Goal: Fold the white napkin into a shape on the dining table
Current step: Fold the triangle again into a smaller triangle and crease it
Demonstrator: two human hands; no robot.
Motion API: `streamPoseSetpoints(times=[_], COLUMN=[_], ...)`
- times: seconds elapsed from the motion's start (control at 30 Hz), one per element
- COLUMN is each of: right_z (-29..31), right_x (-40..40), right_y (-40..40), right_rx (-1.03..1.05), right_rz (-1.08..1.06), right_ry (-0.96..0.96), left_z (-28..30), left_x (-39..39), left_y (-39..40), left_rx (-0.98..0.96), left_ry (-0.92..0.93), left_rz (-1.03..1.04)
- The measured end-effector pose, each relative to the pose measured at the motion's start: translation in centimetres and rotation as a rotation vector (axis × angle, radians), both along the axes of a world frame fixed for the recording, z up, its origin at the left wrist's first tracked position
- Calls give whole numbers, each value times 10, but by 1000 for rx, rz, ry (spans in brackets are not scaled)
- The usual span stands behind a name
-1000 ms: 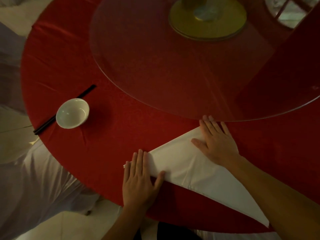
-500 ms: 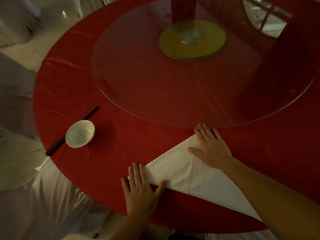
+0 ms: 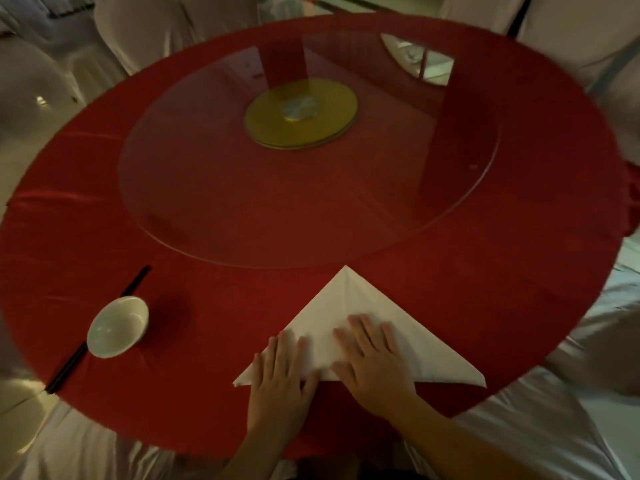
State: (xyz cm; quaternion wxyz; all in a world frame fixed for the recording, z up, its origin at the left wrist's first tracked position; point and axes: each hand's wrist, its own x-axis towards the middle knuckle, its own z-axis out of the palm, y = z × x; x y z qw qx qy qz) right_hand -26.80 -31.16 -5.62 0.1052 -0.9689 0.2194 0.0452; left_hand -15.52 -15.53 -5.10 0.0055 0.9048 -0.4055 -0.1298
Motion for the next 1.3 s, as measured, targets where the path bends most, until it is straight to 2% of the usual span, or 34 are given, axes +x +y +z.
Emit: streamPoseSetpoints(times=[0.23, 0.4, 0.53, 0.67, 0.77, 0.97, 1.13, 1.3], right_z=[-6, 0, 12, 15, 9, 11, 14, 13], right_x=[-47, -61, -72, -89, -90, -87, -86, -87], right_y=[-35, -40, -12, 21, 30, 16, 12, 11], right_rx=[-37, -23, -73, -4, 104, 195, 217, 223], right_rz=[-308, -415, -570, -641, -724, -814, -810, -819], right_ry=[82, 166, 91, 110, 160, 110, 140, 112], left_z=[-6, -3, 11, 21, 22, 25, 29, 34], left_x=[5, 10, 26, 50, 69, 99, 105, 106], left_y=[9, 10, 26, 49, 57, 57, 52, 47], left_rx=[42, 57, -44, -137, -138, -125, -23, -126], left_ry=[16, 100, 101, 134, 232, 488, 503, 600], left_rz=[29, 13, 206, 342, 396, 295, 221, 206])
